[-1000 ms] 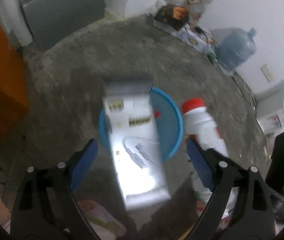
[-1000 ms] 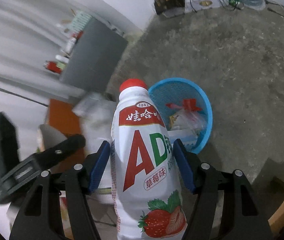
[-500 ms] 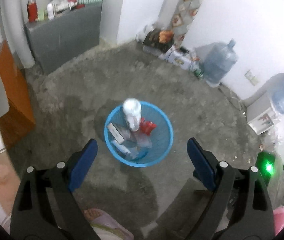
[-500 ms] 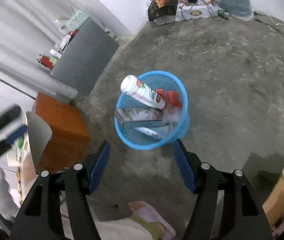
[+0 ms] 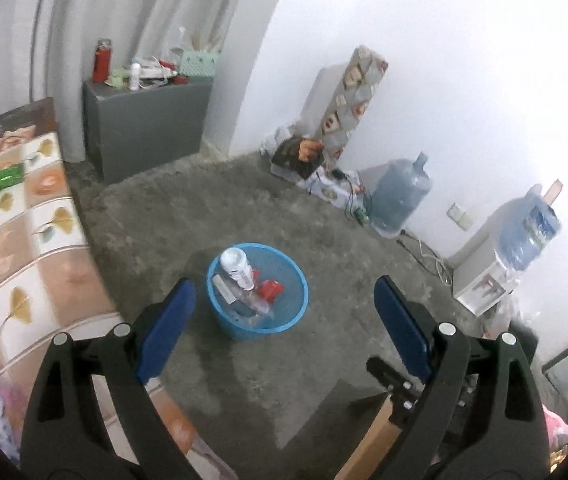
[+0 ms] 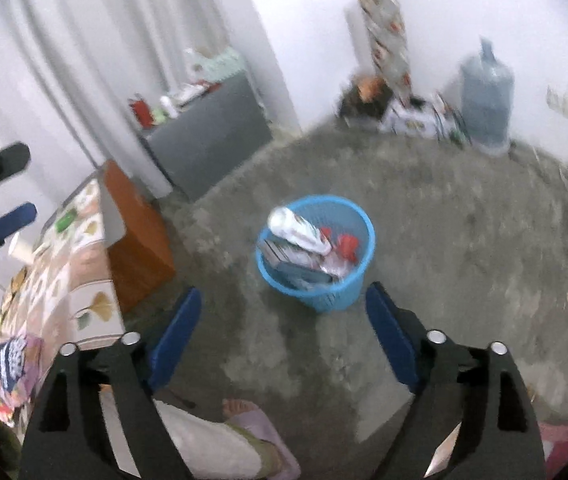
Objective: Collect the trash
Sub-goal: 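Return both open tools to the table toward the chip bags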
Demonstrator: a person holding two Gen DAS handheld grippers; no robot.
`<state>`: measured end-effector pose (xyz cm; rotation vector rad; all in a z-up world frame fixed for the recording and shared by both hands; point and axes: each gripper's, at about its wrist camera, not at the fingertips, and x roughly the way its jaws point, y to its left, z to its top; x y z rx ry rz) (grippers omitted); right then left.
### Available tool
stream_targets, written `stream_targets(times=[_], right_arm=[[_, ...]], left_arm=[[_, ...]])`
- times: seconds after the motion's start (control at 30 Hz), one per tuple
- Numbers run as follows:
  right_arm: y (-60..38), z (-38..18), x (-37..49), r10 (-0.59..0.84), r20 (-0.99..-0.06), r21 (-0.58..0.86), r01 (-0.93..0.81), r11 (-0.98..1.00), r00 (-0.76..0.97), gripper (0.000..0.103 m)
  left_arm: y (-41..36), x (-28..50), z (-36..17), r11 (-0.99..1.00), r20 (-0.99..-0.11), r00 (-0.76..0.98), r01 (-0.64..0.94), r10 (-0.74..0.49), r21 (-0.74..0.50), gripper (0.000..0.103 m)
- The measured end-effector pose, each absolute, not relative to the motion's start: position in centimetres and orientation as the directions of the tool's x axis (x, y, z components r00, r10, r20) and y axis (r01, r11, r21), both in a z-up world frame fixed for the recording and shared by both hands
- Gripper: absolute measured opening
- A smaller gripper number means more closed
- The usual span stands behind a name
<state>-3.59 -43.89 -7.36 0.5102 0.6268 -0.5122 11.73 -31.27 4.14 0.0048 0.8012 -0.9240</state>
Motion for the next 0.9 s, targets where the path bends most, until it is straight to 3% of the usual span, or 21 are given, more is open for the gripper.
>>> stream_targets(times=[0.1, 0.3, 0.43, 0.7, 0.9], right_arm=[[-41.5, -4.5, -3.7, -0.305, -0.591, 0.271, 0.54, 0.797, 0.746, 0.09], [-37.8, -0.5, -4.4, -0.294, -0.505, 0.283, 0.477, 0.832, 0.812, 0.09], [-36.3, 0.8, -5.0, -0.267, -0.482, 0.291, 0.44, 0.85, 0.834, 0.09], [-34.8, 1.9, -5.8, -0.184, -0.459, 0.353, 0.369, 0.86, 0.869, 0.09], [-32.0, 0.5, -2.3, -0.042, -0.511, 0.398, 0.279, 0.874, 0.859, 0.09]], left_arm=[[-27.7, 10.2, 5.5, 0.631, -0.595, 0.37, 0.707, -0.714, -0.318, 0.087], [-20.8, 7.4, 7.5, 0.672, -0.555, 0.471, 0.703, -0.685, -0.233, 0.087], [-15.8, 7.1, 7.5, 0.709, -0.569, 0.494, 0.663, -0.657, -0.242, 0.087], [-1.0, 6.0, 8.2, 0.871, -0.53, 0.693, 0.422, -0.489, -0.251, 0.087], [9.2, 4.9, 6.0, 0.931, -0.542, 0.765, 0.214, -0.348, -0.297, 0.087]])
